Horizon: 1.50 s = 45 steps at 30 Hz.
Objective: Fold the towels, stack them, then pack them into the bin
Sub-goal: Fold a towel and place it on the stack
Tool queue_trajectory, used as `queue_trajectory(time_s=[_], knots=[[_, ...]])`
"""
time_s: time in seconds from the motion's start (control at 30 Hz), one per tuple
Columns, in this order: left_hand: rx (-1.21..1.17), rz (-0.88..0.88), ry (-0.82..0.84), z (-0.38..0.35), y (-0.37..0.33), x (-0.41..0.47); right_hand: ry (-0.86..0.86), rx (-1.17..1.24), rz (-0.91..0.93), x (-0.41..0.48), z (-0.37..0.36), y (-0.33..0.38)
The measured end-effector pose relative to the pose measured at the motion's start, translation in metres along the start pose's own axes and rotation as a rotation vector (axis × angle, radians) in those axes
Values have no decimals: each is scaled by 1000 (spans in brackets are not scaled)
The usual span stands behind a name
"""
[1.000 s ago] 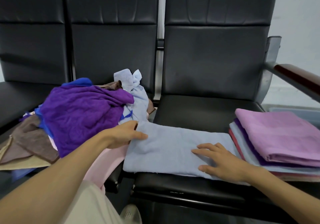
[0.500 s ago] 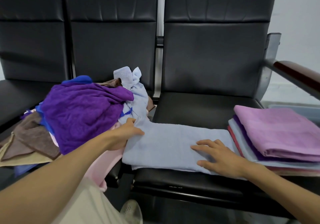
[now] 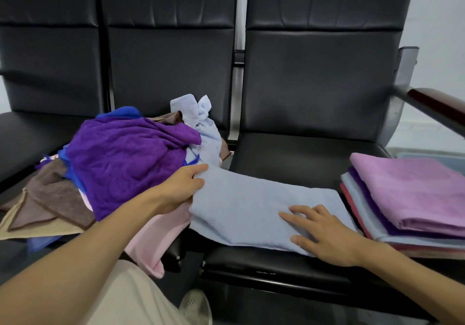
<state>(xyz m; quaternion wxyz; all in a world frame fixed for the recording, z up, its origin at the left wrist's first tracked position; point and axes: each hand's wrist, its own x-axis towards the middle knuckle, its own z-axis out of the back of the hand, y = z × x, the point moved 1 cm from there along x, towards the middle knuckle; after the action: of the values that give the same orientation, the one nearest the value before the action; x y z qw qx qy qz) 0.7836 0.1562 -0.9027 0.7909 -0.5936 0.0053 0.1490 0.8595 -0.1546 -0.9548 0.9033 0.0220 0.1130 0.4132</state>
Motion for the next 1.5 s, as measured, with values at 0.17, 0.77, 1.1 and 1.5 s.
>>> queue_trajectory(time_s=[0.17,0.77,1.1,1.5], knots=[[-95,3,-45,-5,-16,-2,4,38,21,4,0,8],[234,-11,198,-160,-96,14,-436,353,-304,-38,103,-46],[178,162,484,-222,-75,21,-365,67,-243,-50,82,-39],[821,-69,77,-111,-41,28,-88,-103,-370,-36,53,-2]])
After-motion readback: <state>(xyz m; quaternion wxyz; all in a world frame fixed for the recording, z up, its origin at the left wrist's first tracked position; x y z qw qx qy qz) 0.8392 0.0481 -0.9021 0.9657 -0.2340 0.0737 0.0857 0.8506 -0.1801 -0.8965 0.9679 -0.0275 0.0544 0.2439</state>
